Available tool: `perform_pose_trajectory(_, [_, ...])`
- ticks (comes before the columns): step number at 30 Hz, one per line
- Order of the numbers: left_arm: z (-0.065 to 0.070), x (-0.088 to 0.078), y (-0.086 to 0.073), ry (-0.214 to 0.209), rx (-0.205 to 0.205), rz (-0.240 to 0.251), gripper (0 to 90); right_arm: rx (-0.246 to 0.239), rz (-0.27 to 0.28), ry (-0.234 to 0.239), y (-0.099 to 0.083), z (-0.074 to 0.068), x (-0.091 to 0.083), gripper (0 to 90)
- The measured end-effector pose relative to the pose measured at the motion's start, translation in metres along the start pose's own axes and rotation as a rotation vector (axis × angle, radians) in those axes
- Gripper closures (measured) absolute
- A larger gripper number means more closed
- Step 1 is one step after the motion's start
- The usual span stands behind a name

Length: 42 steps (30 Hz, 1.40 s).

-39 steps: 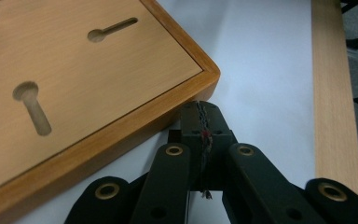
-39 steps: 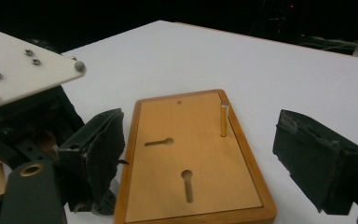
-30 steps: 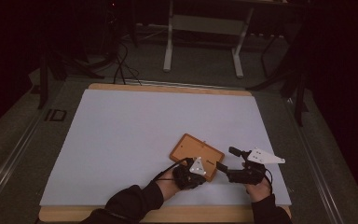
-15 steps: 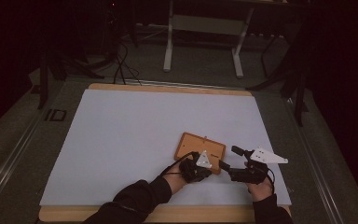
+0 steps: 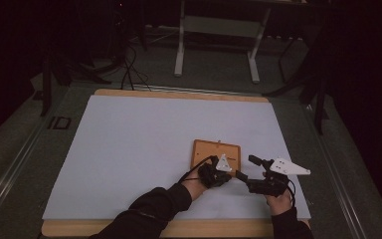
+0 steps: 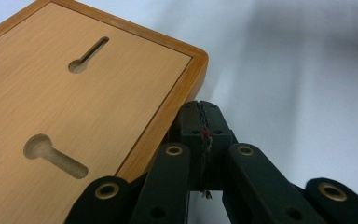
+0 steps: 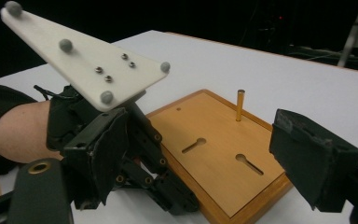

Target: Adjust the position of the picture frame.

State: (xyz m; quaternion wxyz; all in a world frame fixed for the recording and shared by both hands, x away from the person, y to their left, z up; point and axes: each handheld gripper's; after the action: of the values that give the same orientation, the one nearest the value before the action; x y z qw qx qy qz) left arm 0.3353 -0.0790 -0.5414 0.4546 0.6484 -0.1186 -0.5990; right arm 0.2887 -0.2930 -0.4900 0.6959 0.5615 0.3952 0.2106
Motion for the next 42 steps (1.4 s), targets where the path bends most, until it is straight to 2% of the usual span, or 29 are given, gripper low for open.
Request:
perform_pose_trajectory(4, [-0.001,0.004,0.003,0.011,-0.012,0.012,89.9,-0.019,-0.014,-0.015,0.000,0.000,-0.001,17.8])
perform_pose_trajectory(15, [-0.006,0.012,0.011,0.030,-0.031,0.024,89.9,-0.017,-0.018,-0.010,-0.001,-0.001,0.000,17.8])
perform_pose_trajectory(21, [-0.007,0.011,0.010,0.030,-0.033,0.039,89.6,-0.015,-0.015,-0.008,-0.001,0.000,0.000,17.7])
perform_pose_trajectory(25, [-0.008,0.000,0.008,0.021,-0.064,0.061,89.5,-0.021,-0.010,-0.009,0.000,-0.001,-0.001,17.6])
perform_pose_trajectory(30, [-0.007,-0.017,0.003,0.002,-0.049,0.077,88.5,-0.022,-0.013,-0.013,0.000,0.000,-0.001,17.5])
perform_pose_trajectory(35, [-0.005,-0.031,-0.001,-0.026,-0.047,0.065,82.5,-0.027,-0.016,-0.014,0.001,-0.001,-0.001,17.5])
perform_pose_trajectory(38, [-0.006,-0.038,-0.003,-0.041,-0.060,0.055,73.9,-0.029,-0.021,-0.013,0.000,-0.001,0.000,17.5])
perform_pose_trajectory(40, [-0.007,-0.045,-0.004,-0.055,-0.071,0.067,70.0,-0.029,-0.022,-0.015,0.001,-0.002,0.001,17.5])
perform_pose_trajectory(42, [-0.009,-0.051,-0.004,-0.058,-0.077,0.082,70.0,-0.031,-0.022,-0.015,0.001,-0.002,0.001,17.4])
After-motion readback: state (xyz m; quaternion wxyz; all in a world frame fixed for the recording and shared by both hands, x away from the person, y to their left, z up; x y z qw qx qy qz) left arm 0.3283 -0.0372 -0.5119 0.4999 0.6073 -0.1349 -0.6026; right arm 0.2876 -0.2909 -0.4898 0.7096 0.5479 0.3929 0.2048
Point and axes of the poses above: each handheld gripper's, and its own axes: x roughly forward along the jaws, y roughly out of its top, z roughly to its right, and after that the axes turned 9 degrees about -x, right-handed
